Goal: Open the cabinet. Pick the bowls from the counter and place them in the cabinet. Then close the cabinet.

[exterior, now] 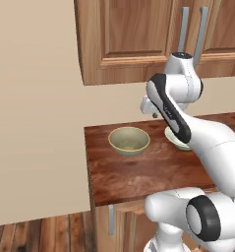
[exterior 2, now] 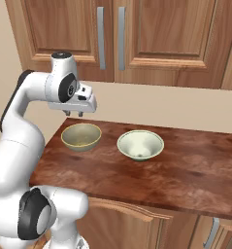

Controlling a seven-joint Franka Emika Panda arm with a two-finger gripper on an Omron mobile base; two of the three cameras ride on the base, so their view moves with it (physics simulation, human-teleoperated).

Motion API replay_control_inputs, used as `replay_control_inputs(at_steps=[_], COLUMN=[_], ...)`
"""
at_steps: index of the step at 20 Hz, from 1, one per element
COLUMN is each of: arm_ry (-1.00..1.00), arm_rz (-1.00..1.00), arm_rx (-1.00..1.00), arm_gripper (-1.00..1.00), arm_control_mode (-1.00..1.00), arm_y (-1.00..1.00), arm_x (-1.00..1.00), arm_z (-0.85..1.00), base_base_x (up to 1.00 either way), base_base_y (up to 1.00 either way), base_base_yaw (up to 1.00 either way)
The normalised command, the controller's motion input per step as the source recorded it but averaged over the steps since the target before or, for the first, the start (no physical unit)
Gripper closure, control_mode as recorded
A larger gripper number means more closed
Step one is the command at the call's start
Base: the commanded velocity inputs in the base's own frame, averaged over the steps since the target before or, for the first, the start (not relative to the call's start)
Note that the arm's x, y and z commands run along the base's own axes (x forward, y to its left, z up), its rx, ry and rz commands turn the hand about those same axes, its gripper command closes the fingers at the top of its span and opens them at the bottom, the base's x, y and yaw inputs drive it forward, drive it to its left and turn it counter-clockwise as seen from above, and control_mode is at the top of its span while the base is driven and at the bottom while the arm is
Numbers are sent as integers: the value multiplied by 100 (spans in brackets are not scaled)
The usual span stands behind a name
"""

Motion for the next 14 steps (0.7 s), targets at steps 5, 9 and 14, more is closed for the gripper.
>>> replay_control_inputs(at_steps=[5, 9, 14], arm_ry=[-12, -37, -45], arm_rz=[0, 0, 0], arm_rx=[0, 5, 4], arm_gripper=[-100, -100, -100], arm_control_mode=[-100, -100, -100], arm_y=[-1, -15, -30], arm_x=[-21, -59, -42], arm_z=[0, 0, 21], base_base_x=[0, 0, 0], base_base_y=[0, 0, 0], base_base_yaw=[0, 0, 0])
